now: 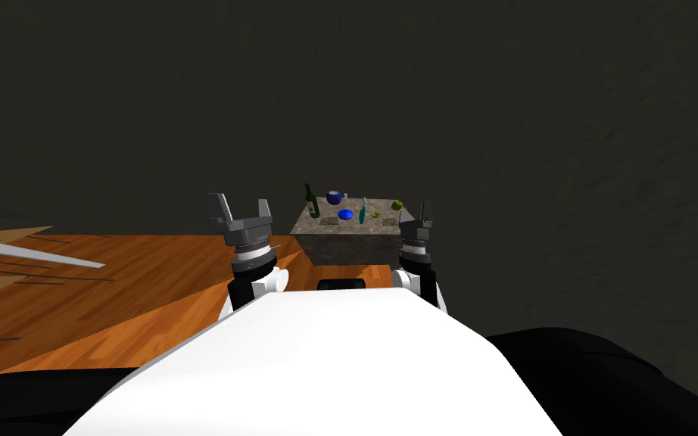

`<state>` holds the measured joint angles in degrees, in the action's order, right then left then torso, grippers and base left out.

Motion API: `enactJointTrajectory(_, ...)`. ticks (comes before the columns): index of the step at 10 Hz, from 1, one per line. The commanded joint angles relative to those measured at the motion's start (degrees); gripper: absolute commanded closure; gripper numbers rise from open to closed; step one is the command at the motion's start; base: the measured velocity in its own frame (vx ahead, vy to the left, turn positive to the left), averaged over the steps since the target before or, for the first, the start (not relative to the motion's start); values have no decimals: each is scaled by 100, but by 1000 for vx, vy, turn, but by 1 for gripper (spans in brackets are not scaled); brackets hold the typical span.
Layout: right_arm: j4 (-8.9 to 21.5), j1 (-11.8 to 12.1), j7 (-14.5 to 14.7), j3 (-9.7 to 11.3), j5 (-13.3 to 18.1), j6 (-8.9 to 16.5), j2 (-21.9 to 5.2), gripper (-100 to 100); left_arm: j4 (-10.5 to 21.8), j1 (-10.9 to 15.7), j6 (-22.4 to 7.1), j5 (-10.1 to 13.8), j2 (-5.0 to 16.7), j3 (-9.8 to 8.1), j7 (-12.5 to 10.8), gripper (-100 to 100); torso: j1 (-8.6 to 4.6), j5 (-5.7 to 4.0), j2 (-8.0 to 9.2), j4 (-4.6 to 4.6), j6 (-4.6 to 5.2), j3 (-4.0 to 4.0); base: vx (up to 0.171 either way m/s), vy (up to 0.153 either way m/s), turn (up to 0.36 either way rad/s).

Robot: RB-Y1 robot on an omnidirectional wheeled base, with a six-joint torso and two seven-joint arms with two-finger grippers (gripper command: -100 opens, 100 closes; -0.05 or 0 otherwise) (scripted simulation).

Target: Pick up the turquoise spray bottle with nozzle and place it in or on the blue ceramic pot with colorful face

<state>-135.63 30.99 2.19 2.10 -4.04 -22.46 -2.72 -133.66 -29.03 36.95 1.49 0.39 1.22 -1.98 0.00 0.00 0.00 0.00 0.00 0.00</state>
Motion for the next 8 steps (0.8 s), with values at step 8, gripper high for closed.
enactJointTrajectory(8, 1017, -488, 256, -361, 647, 91, -980, -100, 0, 0, 0, 0, 0, 0, 0, 0, 13, 3, -18, -4, 0, -10, 31, 36, 8)
